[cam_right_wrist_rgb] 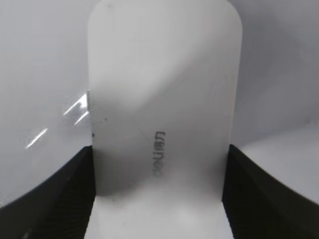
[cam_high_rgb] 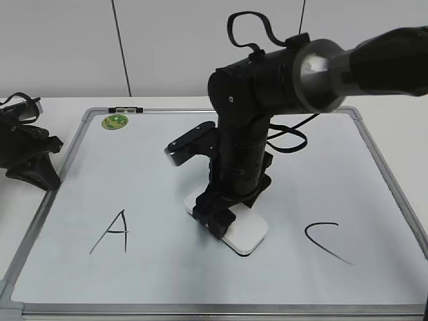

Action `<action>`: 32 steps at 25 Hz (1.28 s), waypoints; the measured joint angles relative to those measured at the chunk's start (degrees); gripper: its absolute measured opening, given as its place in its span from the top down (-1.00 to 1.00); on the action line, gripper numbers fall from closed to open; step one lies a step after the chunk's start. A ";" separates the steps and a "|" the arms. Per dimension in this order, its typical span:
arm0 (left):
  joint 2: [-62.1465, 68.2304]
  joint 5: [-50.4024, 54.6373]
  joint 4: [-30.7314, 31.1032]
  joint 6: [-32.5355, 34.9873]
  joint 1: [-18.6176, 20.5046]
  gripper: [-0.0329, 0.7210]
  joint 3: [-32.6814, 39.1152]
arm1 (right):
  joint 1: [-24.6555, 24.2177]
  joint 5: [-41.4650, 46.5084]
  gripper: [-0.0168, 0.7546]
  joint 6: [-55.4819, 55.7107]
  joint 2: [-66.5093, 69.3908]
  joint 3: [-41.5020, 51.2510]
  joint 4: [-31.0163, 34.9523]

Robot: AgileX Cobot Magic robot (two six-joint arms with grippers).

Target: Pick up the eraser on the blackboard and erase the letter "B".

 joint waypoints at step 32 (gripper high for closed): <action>0.00 -0.12 -0.22 -0.10 0.00 0.83 0.00 | -16.01 5.04 -0.42 1.10 -19.78 5.87 -0.47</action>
